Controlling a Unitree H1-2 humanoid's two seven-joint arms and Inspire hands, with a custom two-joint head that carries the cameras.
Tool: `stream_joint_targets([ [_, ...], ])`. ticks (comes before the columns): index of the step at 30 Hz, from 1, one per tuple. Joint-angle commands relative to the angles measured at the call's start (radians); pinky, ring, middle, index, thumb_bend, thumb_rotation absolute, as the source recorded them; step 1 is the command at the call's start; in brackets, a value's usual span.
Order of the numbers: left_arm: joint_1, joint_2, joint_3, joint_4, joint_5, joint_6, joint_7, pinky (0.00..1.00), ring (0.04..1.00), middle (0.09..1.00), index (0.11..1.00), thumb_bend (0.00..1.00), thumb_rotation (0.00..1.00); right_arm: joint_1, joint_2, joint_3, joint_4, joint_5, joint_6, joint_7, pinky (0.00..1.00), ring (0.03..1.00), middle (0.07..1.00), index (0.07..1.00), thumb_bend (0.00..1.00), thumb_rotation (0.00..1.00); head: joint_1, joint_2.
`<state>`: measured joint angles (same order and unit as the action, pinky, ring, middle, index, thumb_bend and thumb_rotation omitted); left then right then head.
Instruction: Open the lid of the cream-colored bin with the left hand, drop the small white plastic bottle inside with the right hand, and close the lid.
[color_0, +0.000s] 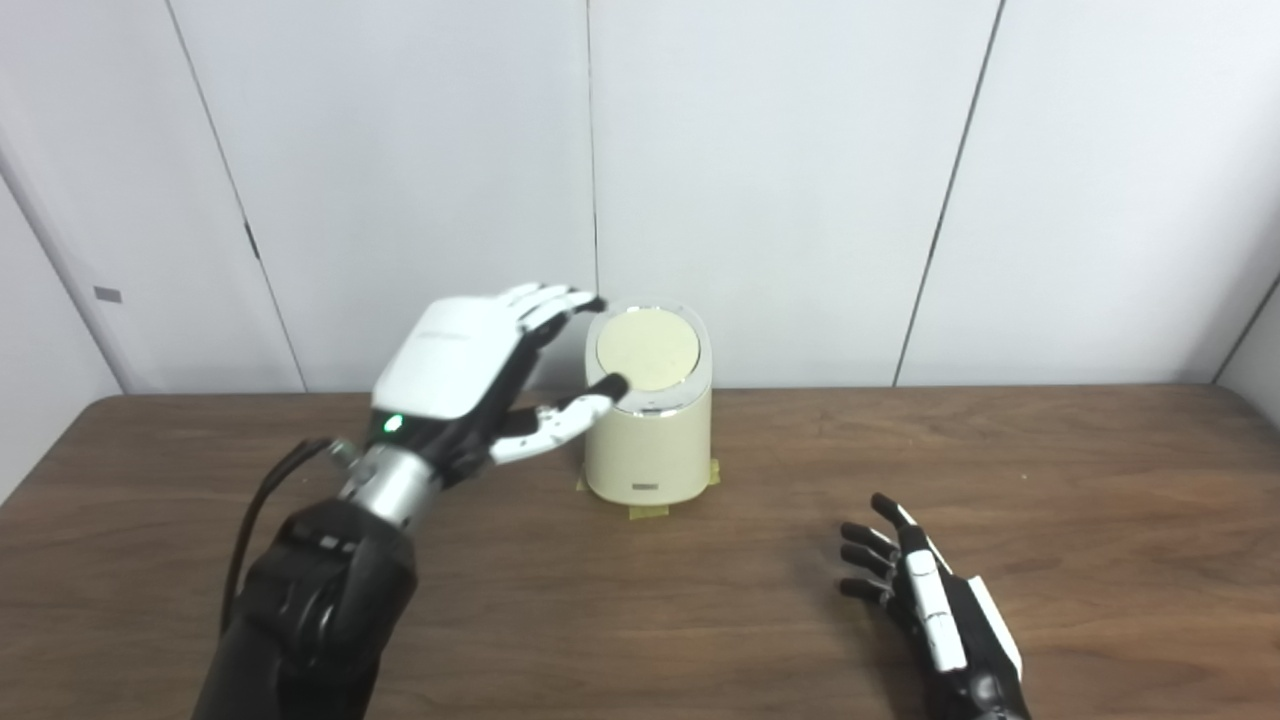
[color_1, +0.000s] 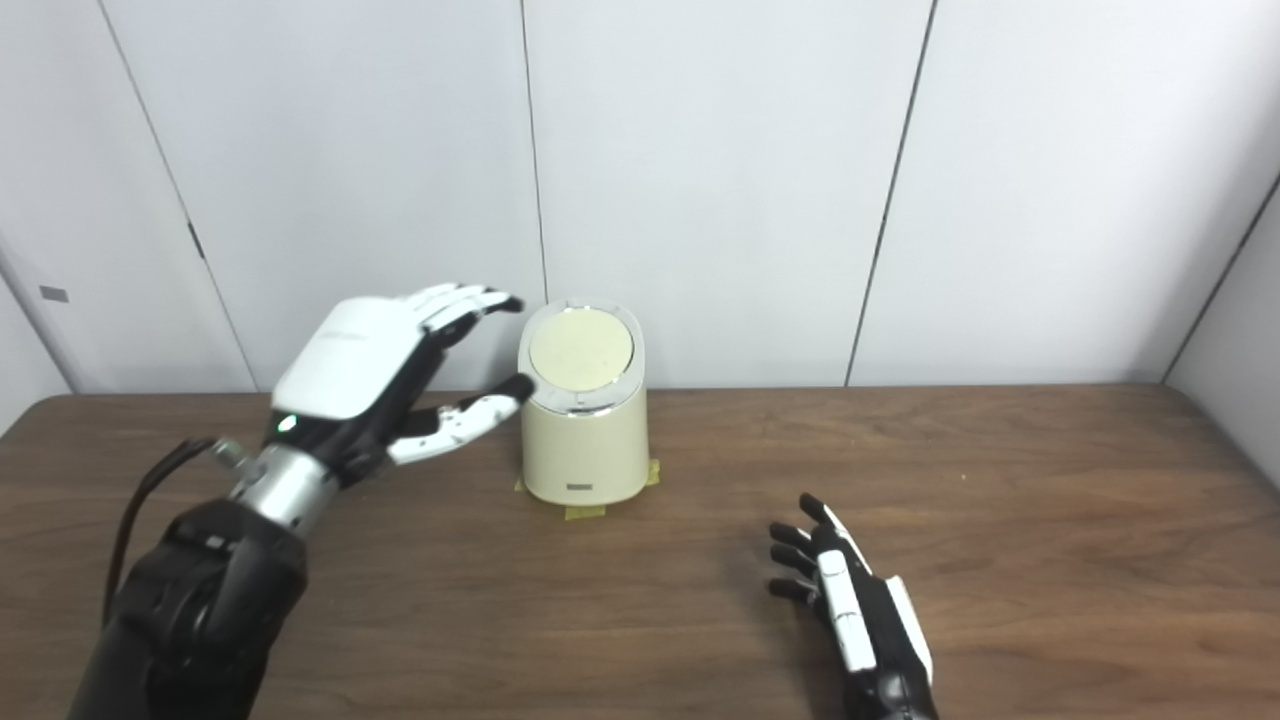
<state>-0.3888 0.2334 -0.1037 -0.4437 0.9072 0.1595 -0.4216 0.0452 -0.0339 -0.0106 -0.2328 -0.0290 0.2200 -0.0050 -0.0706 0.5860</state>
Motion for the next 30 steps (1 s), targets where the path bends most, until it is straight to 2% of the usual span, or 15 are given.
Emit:
stream_joint_targets([
  [1, 0.006, -0.027, 0.039, -0.049, -0.062, 0.043, 0.037, 0.81, 0.915, 0.902, 0.876, 0.42, 0.82, -0.035, -0.002, -0.002, -0.039, 0.008, -0.015, 0.005, 0.7, 0.814, 0.82, 0.922, 0.56, 1.0, -0.001, 0.001],
  [4, 0.073, -0.07, 0.111, -0.074, -0.216, 0.114, 0.041, 0.82, 0.912, 0.916, 0.877, 0.39, 0.81, -0.037, 0.001, -0.008, -0.047, 0.018, -0.009, 0.004, 0.7, 0.807, 0.819, 0.916, 0.55, 1.0, 0.0, 0.002],
  [8, 0.156, -0.089, 0.187, -0.069, -0.386, 0.169, 0.053, 0.87, 0.907, 0.912, 0.915, 0.37, 0.92, -0.039, 0.009, -0.018, -0.057, 0.035, -0.023, -0.002, 0.67, 0.801, 0.813, 0.907, 0.56, 1.0, 0.003, 0.004],
  [12, 0.227, -0.12, 0.245, -0.062, -0.551, 0.21, 0.079, 0.9, 0.921, 0.927, 0.946, 0.4, 0.94, -0.036, 0.005, -0.027, -0.077, 0.043, -0.024, -0.001, 0.69, 0.81, 0.816, 0.907, 0.56, 1.0, 0.006, 0.007],
  [16, 0.288, -0.162, 0.293, -0.041, -0.713, 0.207, 0.126, 0.89, 0.906, 0.915, 0.945, 0.4, 0.95, -0.033, 0.002, -0.036, -0.097, 0.064, -0.017, 0.005, 0.71, 0.824, 0.829, 0.914, 0.55, 1.0, 0.012, 0.012],
  [18, 0.323, -0.182, 0.308, -0.024, -0.776, 0.194, 0.151, 0.9, 0.906, 0.917, 0.945, 0.41, 0.92, -0.031, -0.002, -0.037, -0.106, 0.074, -0.014, 0.012, 0.72, 0.834, 0.839, 0.92, 0.55, 1.0, 0.014, 0.016],
  [27, 0.443, -0.187, 0.302, 0.019, -0.879, 0.102, 0.224, 0.95, 0.925, 0.931, 0.959, 0.37, 0.97, -0.007, -0.012, -0.023, -0.148, 0.064, -0.012, 0.013, 0.75, 0.867, 0.893, 0.929, 0.55, 1.0, 0.024, 0.04],
  [30, 0.478, -0.202, 0.312, 0.014, -0.921, 0.1, 0.252, 0.96, 0.937, 0.941, 0.953, 0.38, 0.92, 0.019, -0.02, -0.011, -0.162, 0.044, -0.004, 0.012, 0.8, 0.899, 0.924, 0.933, 0.56, 1.0, 0.029, 0.051],
])
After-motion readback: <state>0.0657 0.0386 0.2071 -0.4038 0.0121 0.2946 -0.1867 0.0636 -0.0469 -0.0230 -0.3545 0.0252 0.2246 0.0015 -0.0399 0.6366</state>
